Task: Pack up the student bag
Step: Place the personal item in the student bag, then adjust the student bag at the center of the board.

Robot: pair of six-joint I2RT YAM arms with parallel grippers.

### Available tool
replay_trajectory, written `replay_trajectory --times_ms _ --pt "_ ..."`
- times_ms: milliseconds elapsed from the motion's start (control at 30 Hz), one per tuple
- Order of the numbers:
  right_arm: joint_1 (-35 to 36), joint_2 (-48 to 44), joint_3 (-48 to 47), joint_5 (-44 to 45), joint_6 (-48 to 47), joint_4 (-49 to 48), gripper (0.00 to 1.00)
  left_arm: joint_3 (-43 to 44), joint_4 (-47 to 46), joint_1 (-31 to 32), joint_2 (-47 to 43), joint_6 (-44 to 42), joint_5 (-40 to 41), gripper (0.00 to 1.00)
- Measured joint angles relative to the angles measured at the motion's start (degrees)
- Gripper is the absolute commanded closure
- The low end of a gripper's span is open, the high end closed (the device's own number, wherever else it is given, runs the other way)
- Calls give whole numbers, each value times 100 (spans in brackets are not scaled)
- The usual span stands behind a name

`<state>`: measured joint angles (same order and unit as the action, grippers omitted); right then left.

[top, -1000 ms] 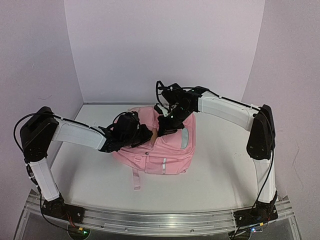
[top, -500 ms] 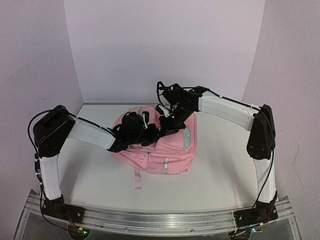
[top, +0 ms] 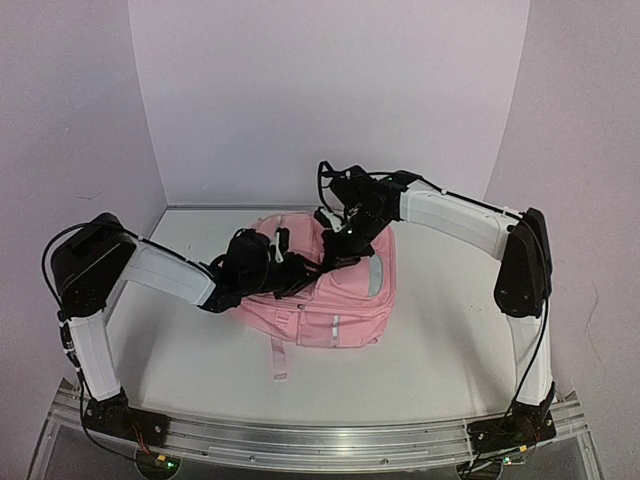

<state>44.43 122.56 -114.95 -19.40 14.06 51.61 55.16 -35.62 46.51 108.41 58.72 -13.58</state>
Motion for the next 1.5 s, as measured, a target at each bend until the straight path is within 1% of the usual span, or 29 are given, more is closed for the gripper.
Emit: replay_trajectory --times_ms 33,133,167,233,267,333,400,433,500,567,733,833,1000,1100,1367,1433,1500 --pt "-17 0 2 -34 -10 -12 96 -22 266 7 -170 -53 85 64" --pt "-51 0 2 -146 -42 -30 85 -25 1085 28 -742 -226 439 58" --pt "-53 0 2 -200 -58 -51 77 -22 1322 31 -936 -283 549 55" --pt "-50 0 2 -379 -63 -96 48 -21 1827 31 -1381 -381 834 52" --pt "-47 0 2 -497 -76 -123 39 -21 2001 31 -1564 -426 970 50" --pt "-37 0 2 -765 -53 -156 34 -21 2375 36 -1949 -509 1269 48" --pt "-36 -3 2 -993 -79 -173 35 -22 2692 36 -2238 -537 1511 45" --pt "-36 -12 13 -1098 -88 -195 38 -23 2847 38 -2355 -571 1623 44" --pt "-35 -90 154 -1256 -111 -269 47 -48 3117 37 -2508 -601 1784 43" --pt "-33 -221 390 -1354 -149 -337 54 -62 3378 36 -2570 -624 1910 42" --pt "-25 -745 1500 -1466 -18 -788 57 -62 3948 36 -2559 -647 2111 39" --pt "-32 -817 1782 -1349 46 -991 61 -48 4102 36 -2484 -663 2141 39" --pt "-84 -813 1908 -1036 124 -1510 74 7 4208 26 -2198 -726 2117 40" --pt "-106 -794 2023 -1004 207 -1708 77 12 4086 -71 -2038 -754 1958 42" --pt "-116 -864 2171 -1287 295 -1776 76 184 3811 -317 -1630 -763 1596 43" --pt "-116 -975 2124 -1230 297 -1768 80 185 3796 -331 -1603 -761 1540 45" --pt "-116 -1066 1967 -1029 273 -1782 86 196 3791 -340 -1582 -761 1505 46"
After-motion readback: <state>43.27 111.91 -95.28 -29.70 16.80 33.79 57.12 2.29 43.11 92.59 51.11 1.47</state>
